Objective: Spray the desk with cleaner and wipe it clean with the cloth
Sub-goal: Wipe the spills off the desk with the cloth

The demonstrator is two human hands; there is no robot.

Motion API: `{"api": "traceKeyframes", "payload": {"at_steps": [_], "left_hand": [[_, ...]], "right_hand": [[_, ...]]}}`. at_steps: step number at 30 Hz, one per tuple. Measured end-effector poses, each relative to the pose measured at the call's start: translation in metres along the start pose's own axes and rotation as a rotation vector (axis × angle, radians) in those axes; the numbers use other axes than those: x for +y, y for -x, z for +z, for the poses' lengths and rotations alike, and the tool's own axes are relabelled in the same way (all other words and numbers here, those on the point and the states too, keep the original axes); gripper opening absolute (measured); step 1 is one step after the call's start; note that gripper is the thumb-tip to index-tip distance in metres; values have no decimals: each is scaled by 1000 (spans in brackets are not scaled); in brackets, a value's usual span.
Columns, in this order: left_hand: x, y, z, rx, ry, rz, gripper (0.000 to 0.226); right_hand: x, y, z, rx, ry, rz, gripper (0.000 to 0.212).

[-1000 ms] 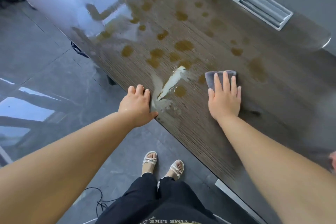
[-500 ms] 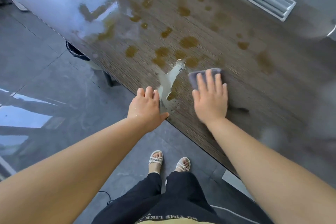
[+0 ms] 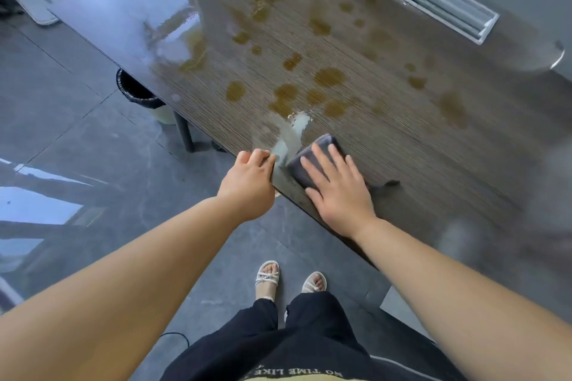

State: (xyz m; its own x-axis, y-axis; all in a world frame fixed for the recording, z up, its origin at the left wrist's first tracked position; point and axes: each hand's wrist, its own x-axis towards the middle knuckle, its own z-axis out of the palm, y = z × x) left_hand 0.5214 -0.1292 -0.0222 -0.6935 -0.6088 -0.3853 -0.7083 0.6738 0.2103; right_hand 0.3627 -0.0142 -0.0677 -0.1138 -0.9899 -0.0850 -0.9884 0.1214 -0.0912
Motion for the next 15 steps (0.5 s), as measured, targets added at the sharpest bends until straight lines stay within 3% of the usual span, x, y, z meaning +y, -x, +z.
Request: {"api": "traceKeyframes", "payload": {"at_steps": [2, 3, 5, 8, 9, 11, 13, 15], "left_hand": [[-4, 1, 2, 0, 32, -1, 55], [-5, 2, 2, -3, 47, -2, 54], [-5, 3, 0, -7, 76, -3, 53], [-5, 2, -2, -4, 87, -2, 52], [-5, 2, -2, -4, 90, -2, 52], [-6, 2, -3, -7, 98, -4, 52], [-7, 3, -3, -6, 94, 3, 52], [-7, 2, -4, -1, 94, 10, 52]], "right_hand": [[33, 11, -3, -80, 39, -226, 54], [49, 11, -6, -98, 61, -233, 55], [63, 3, -11, -94, 59, -27, 56], [29, -21, -8, -48, 36, 455, 56], [13, -27, -8, -34, 38, 503, 57], [-11, -22, -5, -10, 17, 361, 57], [-6, -1, 1, -9, 3, 0, 55], [25, 16, 0, -49, 48, -227, 51]]}}
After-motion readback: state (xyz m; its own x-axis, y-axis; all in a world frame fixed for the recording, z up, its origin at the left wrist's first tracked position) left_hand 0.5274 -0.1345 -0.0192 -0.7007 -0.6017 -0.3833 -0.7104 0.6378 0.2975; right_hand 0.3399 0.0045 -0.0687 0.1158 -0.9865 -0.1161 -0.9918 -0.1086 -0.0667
